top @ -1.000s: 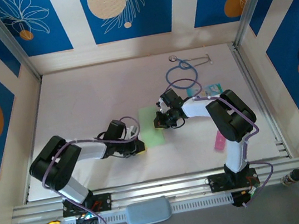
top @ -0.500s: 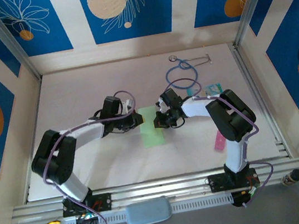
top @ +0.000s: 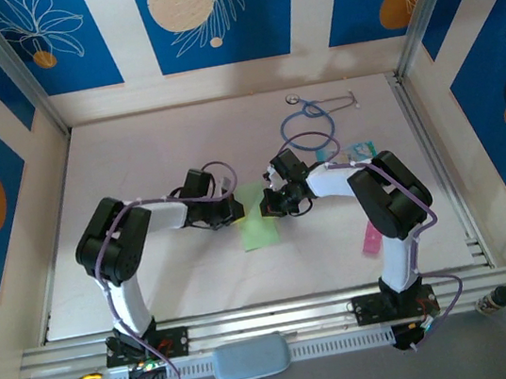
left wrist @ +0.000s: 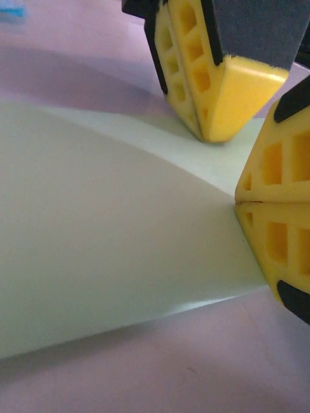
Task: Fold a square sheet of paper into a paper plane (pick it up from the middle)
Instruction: First fold the square sheet of paper in half at the center of the table.
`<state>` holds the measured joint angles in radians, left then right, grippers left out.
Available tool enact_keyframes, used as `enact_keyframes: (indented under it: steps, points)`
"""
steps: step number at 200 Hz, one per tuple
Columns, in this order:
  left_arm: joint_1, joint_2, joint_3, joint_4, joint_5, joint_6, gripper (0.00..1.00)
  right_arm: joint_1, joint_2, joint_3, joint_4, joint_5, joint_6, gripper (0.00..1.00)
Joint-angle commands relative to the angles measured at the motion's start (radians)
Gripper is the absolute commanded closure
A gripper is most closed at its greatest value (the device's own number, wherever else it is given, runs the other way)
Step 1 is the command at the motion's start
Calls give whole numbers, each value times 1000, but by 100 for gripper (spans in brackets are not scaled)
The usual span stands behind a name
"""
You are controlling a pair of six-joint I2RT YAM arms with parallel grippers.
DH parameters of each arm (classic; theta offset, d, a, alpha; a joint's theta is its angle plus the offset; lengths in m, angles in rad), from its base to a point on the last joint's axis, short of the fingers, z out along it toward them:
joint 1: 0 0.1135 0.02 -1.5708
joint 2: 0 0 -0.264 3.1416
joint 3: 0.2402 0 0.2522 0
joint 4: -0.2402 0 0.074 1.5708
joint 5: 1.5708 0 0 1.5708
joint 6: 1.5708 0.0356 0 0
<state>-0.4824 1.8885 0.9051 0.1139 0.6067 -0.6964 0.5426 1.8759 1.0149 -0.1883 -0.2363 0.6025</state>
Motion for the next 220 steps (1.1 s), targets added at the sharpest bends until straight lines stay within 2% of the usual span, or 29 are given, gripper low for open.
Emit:
enact_keyframes:
  steps: [1,36,73,107,186,220]
  points:
    - [16,53,-59,26,-15,31,100,2,58,-32,-129,58,-18,100]
    - [22,8,-39,37,18,-6,100,2,58,-32,-129,58,-18,100]
    - [26,-27,92,-92,31,13,98,3,57,-28,-131,60,-18,100]
    - [34,44,186,-209,-3,81,98,2,53,-24,-134,61,-18,100]
    - [68,165,126,-137,-13,74,99,2,48,-41,-135,74,-19,100]
    - [77,136,145,-156,3,62,98,0,46,-46,-131,77,-18,100]
